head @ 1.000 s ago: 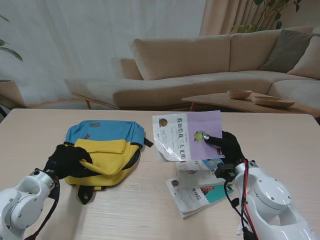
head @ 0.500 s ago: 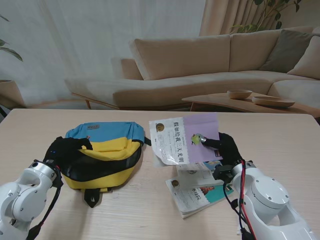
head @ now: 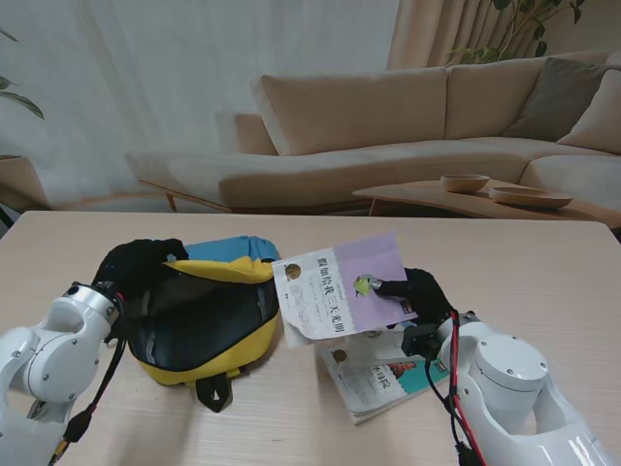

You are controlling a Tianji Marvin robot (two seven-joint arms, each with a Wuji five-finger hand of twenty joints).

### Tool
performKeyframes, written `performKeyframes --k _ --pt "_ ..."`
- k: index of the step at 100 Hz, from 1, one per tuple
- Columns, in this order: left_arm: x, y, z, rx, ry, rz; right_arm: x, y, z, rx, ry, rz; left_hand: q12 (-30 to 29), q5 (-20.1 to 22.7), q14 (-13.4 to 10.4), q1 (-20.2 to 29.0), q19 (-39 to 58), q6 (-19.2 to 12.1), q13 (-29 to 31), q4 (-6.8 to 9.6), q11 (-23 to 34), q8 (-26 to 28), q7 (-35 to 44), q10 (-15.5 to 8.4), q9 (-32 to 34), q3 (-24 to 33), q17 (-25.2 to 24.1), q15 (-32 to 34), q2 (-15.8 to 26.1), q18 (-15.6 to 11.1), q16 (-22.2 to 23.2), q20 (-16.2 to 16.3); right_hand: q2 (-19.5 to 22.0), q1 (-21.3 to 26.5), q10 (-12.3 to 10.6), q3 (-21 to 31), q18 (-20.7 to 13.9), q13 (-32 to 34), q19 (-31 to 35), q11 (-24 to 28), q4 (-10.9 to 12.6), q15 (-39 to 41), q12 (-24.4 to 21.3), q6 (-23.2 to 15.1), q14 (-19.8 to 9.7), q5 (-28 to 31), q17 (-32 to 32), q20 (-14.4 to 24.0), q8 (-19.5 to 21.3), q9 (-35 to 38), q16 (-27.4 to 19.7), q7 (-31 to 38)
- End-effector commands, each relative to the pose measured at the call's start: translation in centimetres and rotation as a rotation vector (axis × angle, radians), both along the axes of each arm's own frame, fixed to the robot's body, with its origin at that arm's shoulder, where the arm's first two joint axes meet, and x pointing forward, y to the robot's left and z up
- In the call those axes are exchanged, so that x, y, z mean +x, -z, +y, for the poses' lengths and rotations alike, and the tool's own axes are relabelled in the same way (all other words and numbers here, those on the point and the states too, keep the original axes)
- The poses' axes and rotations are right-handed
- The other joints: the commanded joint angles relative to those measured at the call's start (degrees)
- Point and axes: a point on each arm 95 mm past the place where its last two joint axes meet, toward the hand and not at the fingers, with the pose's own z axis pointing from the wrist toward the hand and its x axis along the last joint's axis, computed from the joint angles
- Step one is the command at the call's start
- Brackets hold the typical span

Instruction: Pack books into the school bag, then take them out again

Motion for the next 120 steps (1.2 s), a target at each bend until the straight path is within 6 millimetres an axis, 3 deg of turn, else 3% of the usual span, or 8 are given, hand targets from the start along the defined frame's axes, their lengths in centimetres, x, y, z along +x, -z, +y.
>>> performKeyframes --k 1,45,120 --pt "0.0 -1.4 -0.7 -0.025 0.009 -0.015 -0.2 -0.6 1.5 0.012 -0.042 -0.011 1.4 3.1 1.2 4.9 4.3 1.6 3.3 1.27 4.9 1.5 5.7 2.3 4.7 4.9 1.3 5.4 1.2 2.5 2.0 2.4 5.3 6.9 0.4 5.4 1.3 6.2 3.2 2.8 1.6 3.4 0.7 -12.4 -0.5 8.5 1.8 0.7 6.6 1.2 0.8 10.1" --pt "-0.3 -3.8 -2.7 -0.108 0.020 0.006 -1.0 0.3 6.8 -0.072 -0.100 0.091 0.6 3.8 1.5 3.0 5.1 4.4 5.5 0.28 4.7 -1.4 5.1 2.5 6.4 9.7 3.6 5.7 -0.5 3.6 0.6 3.0 5.4 7.0 0.5 5.4 1.5 6.3 3.2 3.2 1.5 3.5 0.3 -12.2 -0.6 8.2 2.3 0.6 6.5 1.1 0.4 10.2" --pt "-0.7 -4.1 -3.6 -0.151 0.039 0.036 -1.1 2.7 16.5 -0.121 0.042 0.241 0.4 3.7 1.4 2.3 5.4 5.5 5.9 -0.15 4.5 -1.6 5.2 2.5 6.7 12.0 4.1 5.8 -1.2 3.7 0.2 2.8 5.9 7.1 0.1 5.3 1.4 5.8 2.9 3.9 0.7 2.5 -1.1 -12.2 -0.6 7.5 1.9 0.2 6.4 0.3 -0.4 10.5"
